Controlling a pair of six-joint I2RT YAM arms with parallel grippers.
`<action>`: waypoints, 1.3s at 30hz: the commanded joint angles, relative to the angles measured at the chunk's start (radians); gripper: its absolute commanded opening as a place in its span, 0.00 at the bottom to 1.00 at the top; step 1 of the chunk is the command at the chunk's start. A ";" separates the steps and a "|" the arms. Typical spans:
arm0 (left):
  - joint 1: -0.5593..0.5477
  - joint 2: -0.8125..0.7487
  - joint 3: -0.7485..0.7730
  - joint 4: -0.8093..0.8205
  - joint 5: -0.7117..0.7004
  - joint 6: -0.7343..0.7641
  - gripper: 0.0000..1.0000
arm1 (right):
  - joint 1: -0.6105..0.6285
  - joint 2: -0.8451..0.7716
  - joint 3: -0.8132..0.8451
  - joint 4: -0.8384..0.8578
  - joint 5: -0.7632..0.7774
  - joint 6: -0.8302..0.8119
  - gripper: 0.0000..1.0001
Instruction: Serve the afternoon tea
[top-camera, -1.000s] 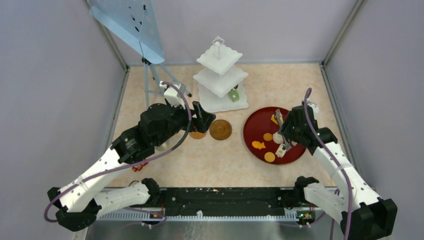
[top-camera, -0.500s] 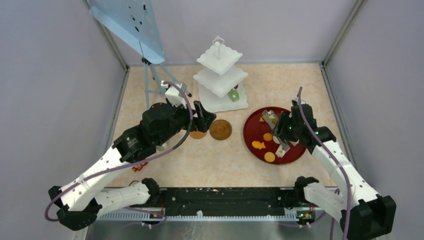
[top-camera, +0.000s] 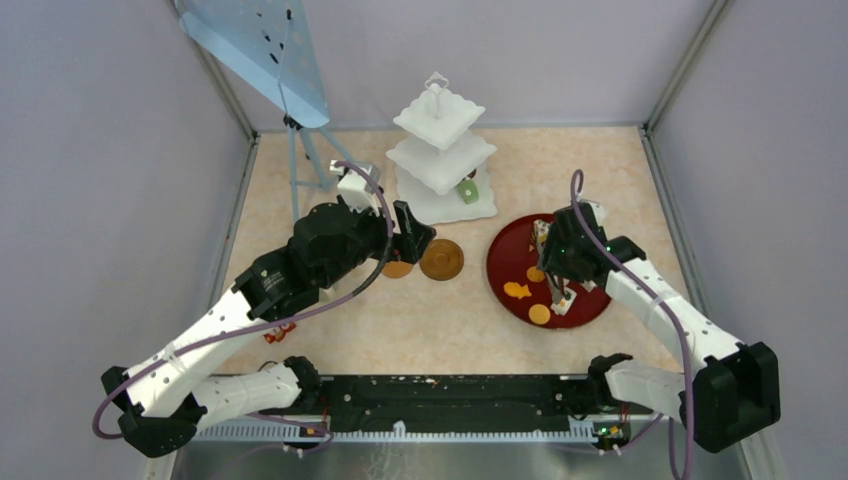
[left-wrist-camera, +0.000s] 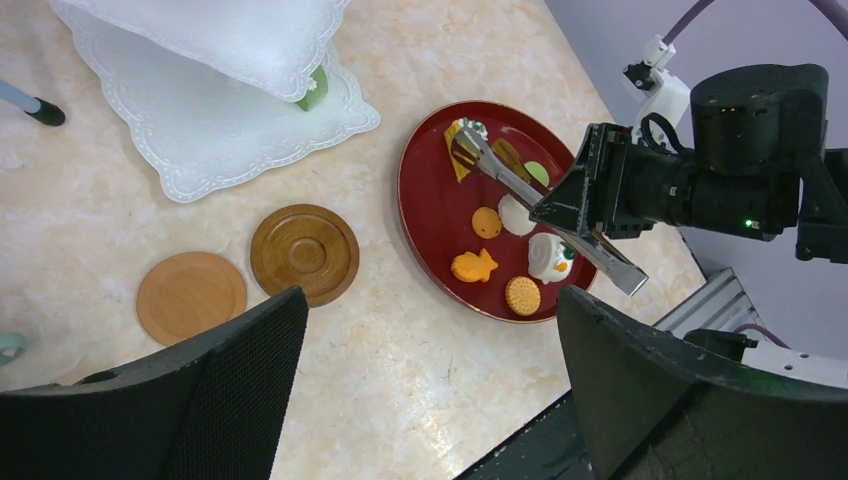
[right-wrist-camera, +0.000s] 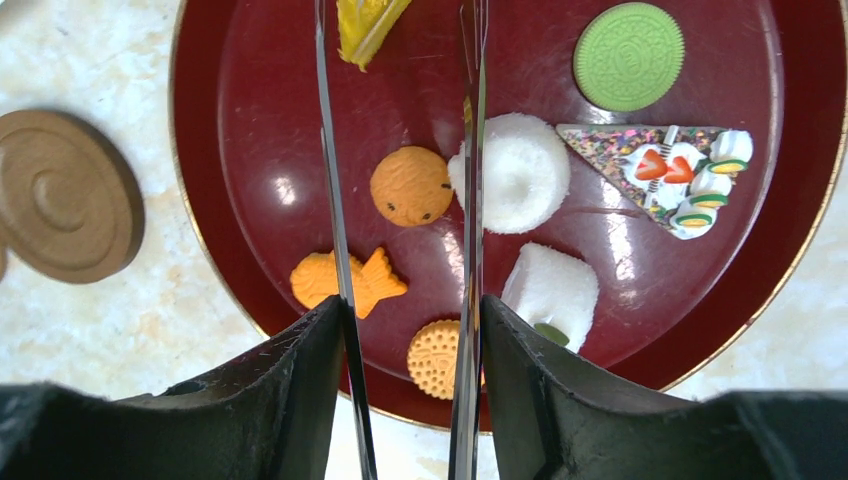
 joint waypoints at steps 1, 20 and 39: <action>0.004 -0.009 0.021 0.029 -0.015 0.019 0.99 | 0.033 0.026 0.070 0.058 0.109 0.031 0.50; 0.007 -0.015 0.009 0.034 -0.003 0.015 0.99 | 0.061 0.095 0.090 0.055 0.183 -0.113 0.44; 0.008 -0.033 0.002 0.031 -0.005 0.005 0.99 | 0.096 0.141 0.105 0.046 0.234 -0.130 0.44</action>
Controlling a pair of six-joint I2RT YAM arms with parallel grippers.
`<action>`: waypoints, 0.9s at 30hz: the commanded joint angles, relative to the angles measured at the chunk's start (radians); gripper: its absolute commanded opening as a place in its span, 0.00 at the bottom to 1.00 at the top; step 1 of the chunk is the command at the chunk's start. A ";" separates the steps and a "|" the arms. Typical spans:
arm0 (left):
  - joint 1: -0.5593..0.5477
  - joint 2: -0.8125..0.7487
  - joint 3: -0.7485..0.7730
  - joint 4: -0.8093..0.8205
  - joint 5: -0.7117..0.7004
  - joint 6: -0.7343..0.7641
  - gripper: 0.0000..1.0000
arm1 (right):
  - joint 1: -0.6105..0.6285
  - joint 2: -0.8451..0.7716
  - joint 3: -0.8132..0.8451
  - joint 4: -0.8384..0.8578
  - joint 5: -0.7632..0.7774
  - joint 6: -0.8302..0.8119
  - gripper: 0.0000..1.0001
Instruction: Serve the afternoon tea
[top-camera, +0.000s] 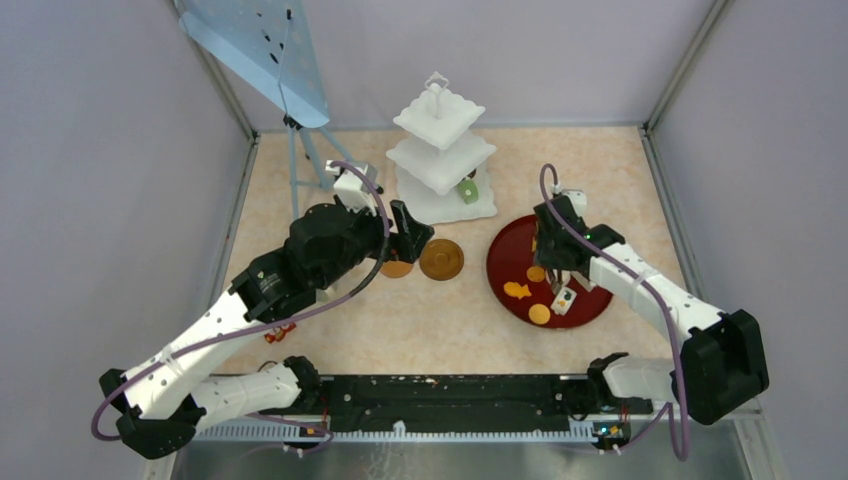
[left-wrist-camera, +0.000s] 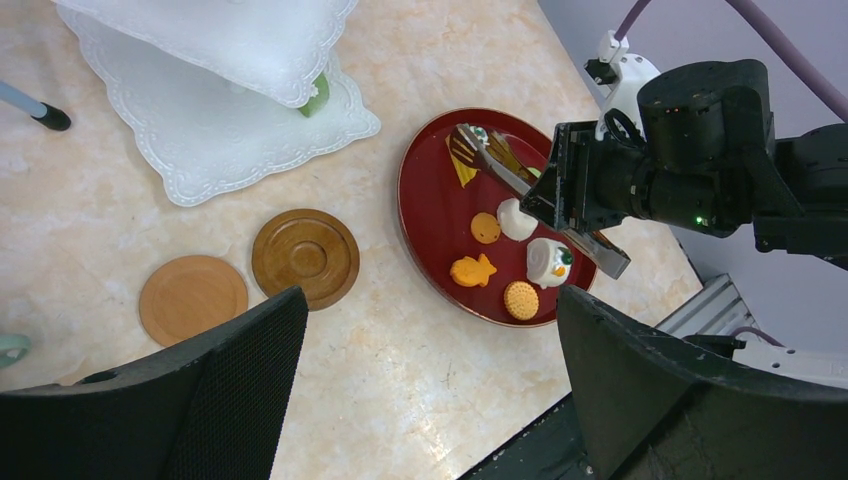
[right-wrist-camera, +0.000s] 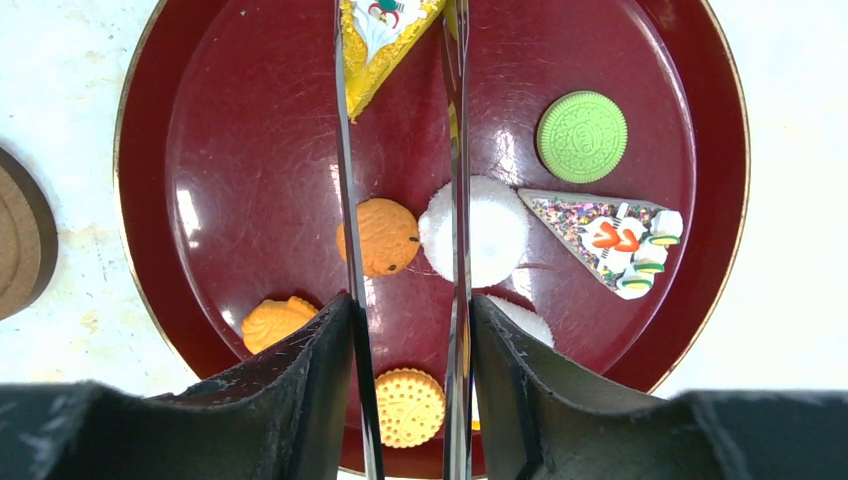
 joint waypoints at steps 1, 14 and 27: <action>0.006 -0.021 0.002 0.030 0.002 0.006 0.99 | 0.018 -0.008 0.036 0.024 0.049 -0.017 0.42; 0.006 -0.012 0.009 0.033 0.000 0.010 0.99 | 0.025 -0.136 0.064 0.002 0.002 -0.116 0.17; 0.006 -0.028 0.011 0.022 -0.022 -0.004 0.99 | 0.139 -0.133 0.077 0.191 -0.201 -0.187 0.14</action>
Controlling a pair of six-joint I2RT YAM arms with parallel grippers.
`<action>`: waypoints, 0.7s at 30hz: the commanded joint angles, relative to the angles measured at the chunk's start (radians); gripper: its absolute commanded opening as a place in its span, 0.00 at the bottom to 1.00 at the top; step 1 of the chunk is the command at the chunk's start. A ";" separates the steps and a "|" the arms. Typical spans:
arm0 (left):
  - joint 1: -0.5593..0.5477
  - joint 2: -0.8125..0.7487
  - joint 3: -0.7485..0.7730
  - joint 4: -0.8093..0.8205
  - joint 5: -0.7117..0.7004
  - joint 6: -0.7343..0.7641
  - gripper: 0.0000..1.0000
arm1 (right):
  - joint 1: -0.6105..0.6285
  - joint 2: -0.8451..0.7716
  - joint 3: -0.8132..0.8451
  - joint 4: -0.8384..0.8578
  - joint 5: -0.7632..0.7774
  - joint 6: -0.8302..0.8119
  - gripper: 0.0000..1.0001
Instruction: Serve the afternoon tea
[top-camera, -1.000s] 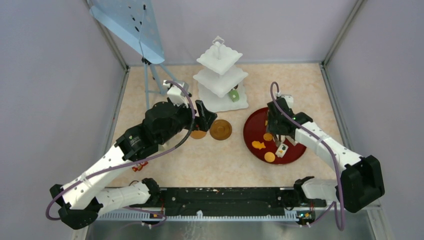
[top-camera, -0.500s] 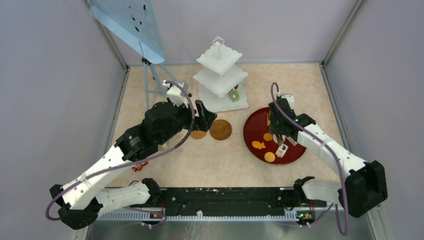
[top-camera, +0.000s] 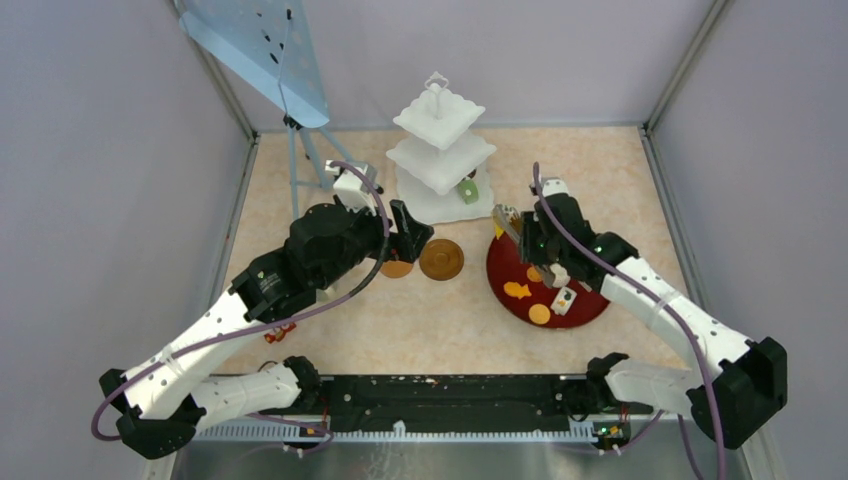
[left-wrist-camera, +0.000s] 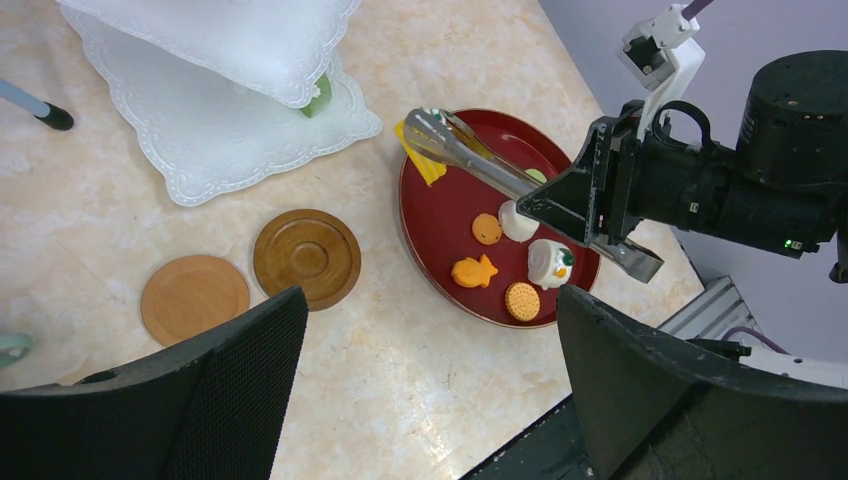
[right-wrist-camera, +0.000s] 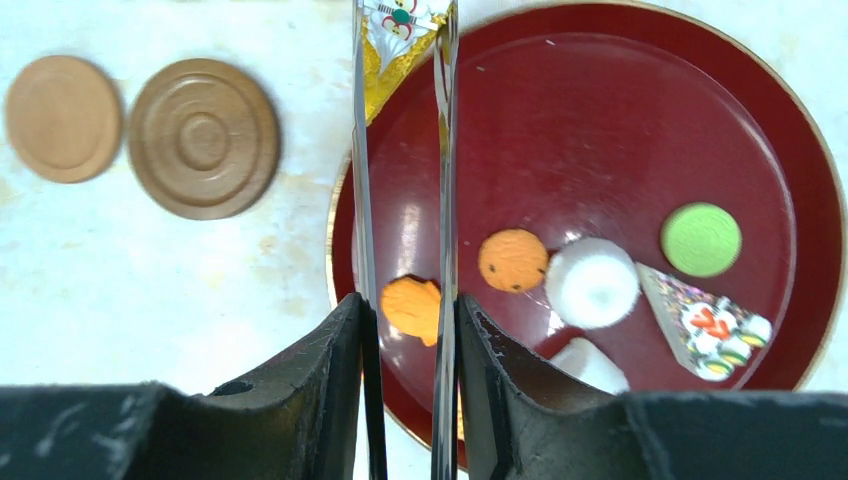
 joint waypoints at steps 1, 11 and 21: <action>0.006 -0.029 0.011 0.022 -0.021 -0.003 0.99 | 0.053 0.001 0.034 0.155 -0.076 -0.037 0.14; 0.006 -0.019 0.032 0.006 -0.023 -0.003 0.99 | 0.104 0.214 0.043 0.440 -0.117 -0.051 0.14; 0.006 -0.029 0.038 -0.019 -0.049 -0.001 0.99 | 0.121 0.367 0.106 0.510 -0.040 -0.121 0.15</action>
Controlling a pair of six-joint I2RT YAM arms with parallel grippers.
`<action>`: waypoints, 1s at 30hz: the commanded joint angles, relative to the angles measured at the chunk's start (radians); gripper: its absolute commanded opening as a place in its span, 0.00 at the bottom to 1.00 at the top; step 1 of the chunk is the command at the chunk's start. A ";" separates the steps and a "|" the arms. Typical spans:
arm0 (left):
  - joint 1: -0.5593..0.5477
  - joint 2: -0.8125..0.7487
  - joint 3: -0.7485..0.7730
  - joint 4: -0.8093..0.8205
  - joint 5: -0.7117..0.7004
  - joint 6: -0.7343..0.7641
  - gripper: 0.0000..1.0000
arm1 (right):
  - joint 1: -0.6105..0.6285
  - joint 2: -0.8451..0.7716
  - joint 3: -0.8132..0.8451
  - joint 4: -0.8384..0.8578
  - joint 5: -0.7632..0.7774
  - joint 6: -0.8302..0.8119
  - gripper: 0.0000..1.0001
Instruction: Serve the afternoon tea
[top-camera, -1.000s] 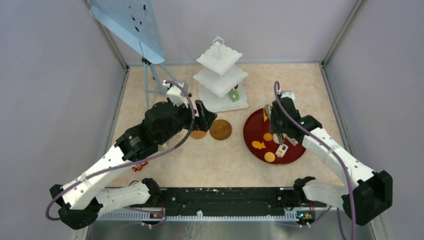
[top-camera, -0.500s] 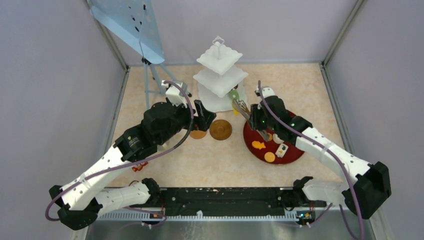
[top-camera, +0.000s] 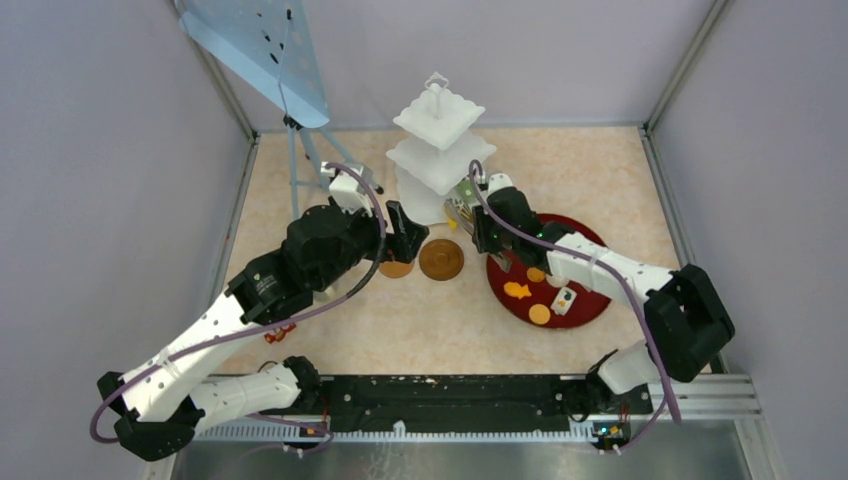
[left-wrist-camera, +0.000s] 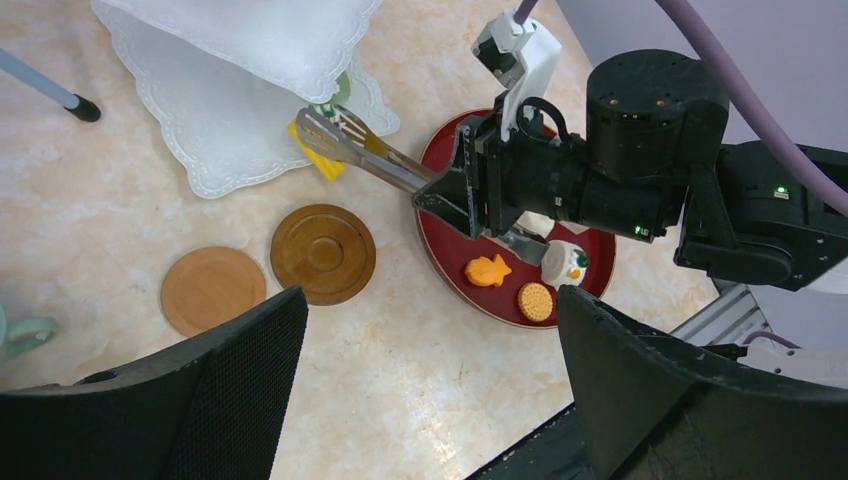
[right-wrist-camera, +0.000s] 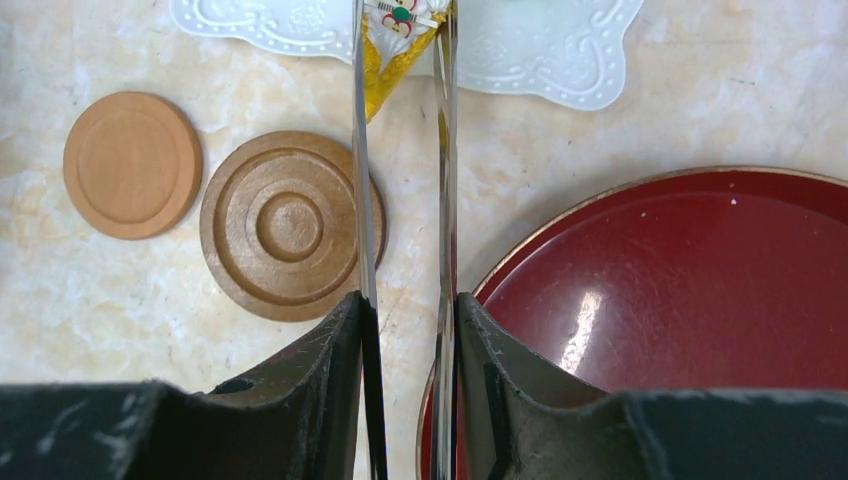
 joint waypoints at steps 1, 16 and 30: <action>0.004 -0.015 0.040 0.006 -0.022 0.002 0.99 | 0.021 0.035 0.084 0.109 0.054 -0.061 0.16; 0.004 -0.007 0.051 -0.002 -0.027 0.010 0.99 | 0.024 0.162 0.140 0.180 0.137 -0.144 0.23; 0.004 0.000 0.055 -0.004 -0.034 0.018 0.99 | 0.024 0.215 0.183 0.165 0.150 -0.186 0.50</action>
